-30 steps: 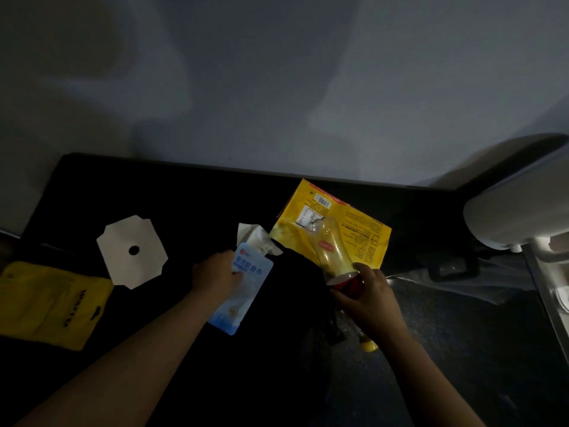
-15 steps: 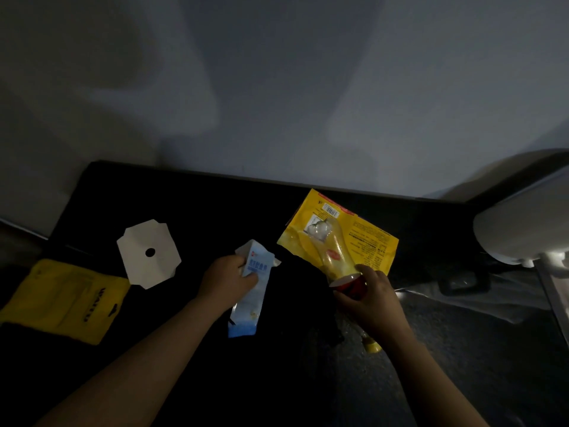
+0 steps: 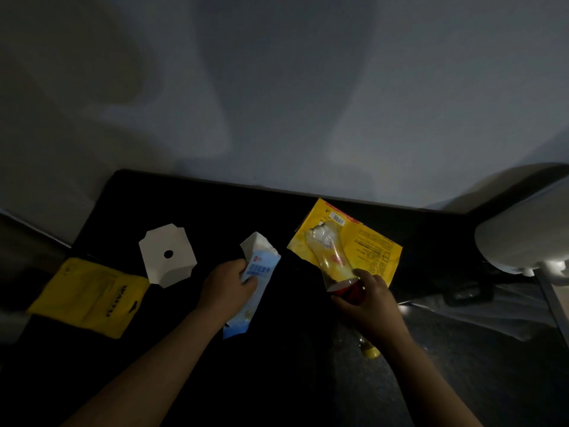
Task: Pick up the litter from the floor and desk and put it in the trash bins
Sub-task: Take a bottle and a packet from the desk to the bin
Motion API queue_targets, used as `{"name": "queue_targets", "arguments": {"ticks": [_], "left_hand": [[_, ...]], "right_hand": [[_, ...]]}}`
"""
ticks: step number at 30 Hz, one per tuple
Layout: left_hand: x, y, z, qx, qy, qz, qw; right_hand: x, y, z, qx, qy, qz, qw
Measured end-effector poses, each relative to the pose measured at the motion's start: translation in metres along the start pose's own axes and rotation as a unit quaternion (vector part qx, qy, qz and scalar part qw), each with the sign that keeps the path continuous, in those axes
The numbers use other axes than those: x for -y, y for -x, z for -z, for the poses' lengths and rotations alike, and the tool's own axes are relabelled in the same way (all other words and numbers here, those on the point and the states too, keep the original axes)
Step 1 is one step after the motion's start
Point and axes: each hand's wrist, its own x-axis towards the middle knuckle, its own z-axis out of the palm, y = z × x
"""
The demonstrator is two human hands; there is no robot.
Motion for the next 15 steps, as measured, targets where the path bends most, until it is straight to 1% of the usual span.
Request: {"name": "queue_targets", "arguments": {"ticks": [6,9,12,15], "left_hand": [[-0.010,0.014,0.006,-0.024,-0.011,-0.052,0.998],[-0.026,0.020,0.006,-0.029,-0.024,-0.079,0.996],[-0.048,0.028,0.004,-0.012,-0.030,-0.100,0.994],[-0.070,0.039,-0.003,0.005,-0.051,-0.114,0.992]], "right_hand": [[0.013,0.023,0.007,-0.038,-0.004,-0.016,0.999],[0.017,0.041,0.016,-0.068,-0.020,-0.042,0.997],[0.018,0.062,0.027,-0.103,-0.034,-0.068,0.992],[0.017,0.083,0.043,-0.113,-0.047,-0.078,0.989]]}}
